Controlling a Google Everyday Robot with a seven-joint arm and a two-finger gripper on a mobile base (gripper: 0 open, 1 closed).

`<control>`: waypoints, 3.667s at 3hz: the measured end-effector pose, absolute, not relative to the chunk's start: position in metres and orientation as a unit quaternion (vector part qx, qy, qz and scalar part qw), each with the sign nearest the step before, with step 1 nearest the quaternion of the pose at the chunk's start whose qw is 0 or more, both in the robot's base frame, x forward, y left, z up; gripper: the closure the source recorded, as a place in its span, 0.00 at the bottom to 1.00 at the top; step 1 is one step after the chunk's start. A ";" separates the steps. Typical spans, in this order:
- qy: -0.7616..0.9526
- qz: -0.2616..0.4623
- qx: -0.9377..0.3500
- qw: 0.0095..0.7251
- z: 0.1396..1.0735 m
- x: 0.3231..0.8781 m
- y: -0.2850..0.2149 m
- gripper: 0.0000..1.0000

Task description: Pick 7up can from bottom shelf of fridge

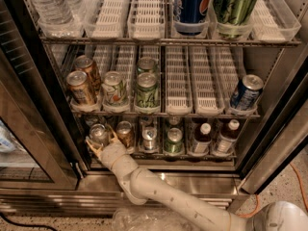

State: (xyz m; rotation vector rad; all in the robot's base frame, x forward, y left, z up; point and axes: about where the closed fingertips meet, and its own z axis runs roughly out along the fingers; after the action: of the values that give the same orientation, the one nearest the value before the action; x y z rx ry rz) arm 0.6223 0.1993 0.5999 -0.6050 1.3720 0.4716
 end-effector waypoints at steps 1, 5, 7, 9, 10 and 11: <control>0.617 0.212 -0.272 0.707 0.600 0.622 0.199 0.96; 0.586 0.200 -0.325 0.715 0.660 0.569 0.187 1.00; 0.588 0.237 -0.377 0.675 0.659 0.537 0.170 1.00; 0.576 0.303 -0.418 0.634 0.657 0.494 0.153 1.00; 0.575 0.312 -0.426 0.625 0.662 0.467 0.140 1.00; 0.581 0.307 -0.426 0.622 0.666 0.441 0.128 1.00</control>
Offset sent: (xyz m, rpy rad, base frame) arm -0.0076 -0.0007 0.0035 -0.0115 -0.0105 0.0093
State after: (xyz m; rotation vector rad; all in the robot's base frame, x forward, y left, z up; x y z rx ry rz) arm 0.4407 0.1275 0.6664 -0.9789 1.3347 0.7056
